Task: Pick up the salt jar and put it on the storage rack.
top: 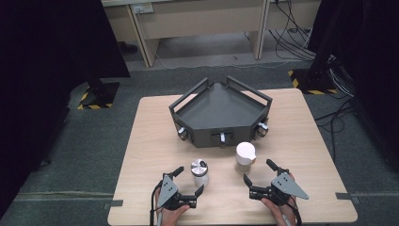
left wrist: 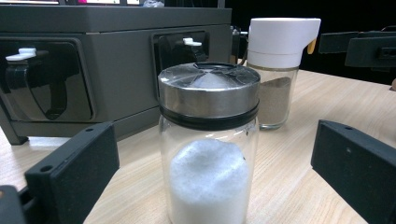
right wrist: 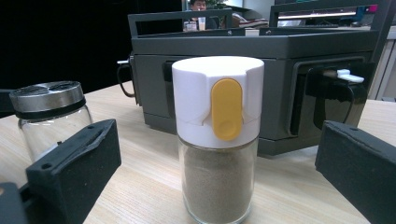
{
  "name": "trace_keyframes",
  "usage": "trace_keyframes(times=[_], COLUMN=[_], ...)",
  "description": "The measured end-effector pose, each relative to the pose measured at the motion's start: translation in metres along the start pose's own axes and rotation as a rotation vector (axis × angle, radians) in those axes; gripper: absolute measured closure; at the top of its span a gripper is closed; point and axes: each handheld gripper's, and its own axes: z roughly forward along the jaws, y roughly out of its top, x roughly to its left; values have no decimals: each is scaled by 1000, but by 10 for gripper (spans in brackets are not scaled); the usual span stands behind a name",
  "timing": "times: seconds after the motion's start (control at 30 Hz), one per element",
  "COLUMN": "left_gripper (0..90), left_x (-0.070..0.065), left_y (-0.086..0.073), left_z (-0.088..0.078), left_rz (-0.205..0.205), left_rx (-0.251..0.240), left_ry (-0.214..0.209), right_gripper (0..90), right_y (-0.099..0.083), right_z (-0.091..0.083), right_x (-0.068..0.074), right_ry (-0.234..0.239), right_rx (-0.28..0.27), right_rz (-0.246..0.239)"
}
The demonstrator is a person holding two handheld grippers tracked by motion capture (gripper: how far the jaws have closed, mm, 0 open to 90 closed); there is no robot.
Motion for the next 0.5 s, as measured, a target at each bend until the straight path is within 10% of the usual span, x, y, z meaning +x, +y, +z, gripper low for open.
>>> trace_keyframes(times=[0.5], left_gripper=[3], left_x=[0], left_y=[-1], left_z=[0], left_rz=[2], left_rx=[-10], left_ry=[-3], right_gripper=[3], right_y=[0], right_z=[0], right_x=[0], right_ry=[0], right_rx=[-1], right_rz=[3])
